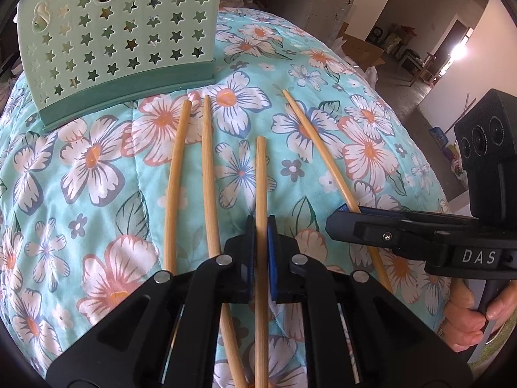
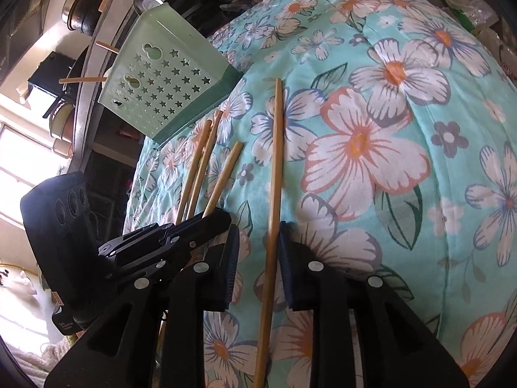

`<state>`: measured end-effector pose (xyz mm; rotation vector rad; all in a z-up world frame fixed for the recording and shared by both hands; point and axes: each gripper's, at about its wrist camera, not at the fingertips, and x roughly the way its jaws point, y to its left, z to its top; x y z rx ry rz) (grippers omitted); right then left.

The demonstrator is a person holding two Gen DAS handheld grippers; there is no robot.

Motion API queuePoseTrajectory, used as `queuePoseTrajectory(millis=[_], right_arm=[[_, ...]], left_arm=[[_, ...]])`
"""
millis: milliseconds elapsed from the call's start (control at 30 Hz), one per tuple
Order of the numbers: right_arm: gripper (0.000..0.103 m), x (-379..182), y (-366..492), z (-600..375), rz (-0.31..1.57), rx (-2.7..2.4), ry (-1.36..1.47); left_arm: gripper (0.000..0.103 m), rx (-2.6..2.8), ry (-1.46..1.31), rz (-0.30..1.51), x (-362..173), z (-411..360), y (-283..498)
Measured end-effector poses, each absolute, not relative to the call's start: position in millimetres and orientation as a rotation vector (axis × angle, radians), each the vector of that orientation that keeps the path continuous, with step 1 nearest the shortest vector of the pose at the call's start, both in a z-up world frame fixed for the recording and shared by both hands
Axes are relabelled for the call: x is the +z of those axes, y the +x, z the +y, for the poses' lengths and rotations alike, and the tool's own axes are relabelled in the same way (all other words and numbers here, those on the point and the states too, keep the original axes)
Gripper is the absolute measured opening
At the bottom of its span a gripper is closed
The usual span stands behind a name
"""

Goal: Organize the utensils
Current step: 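Lift the chopstick with the left tool while the right tool holds its chopstick alongside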

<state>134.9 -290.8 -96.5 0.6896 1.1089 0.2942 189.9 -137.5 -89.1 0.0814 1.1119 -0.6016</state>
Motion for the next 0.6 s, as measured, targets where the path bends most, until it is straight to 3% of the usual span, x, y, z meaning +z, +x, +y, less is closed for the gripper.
queuePoseTrajectory(millis=[200, 400, 600], right_arm=[[0.024, -92.8, 132.7, -280.7, 1.089, 0.268, 0.61], [0.009, -93.5, 131.6, -279.7, 1.09, 0.241, 0.562], [0.008, -93.4, 128.3, -280.8, 1.087, 0.245, 0.56]], left_arm=[[0.007, -0.594, 0.079, 1.109, -88.8, -136.2, 187.5], [0.007, -0.595, 0.071, 1.11, -88.9, -134.6, 186.0], [0.007, -0.595, 0.069, 1.113, -88.3, -134.4, 186.2]])
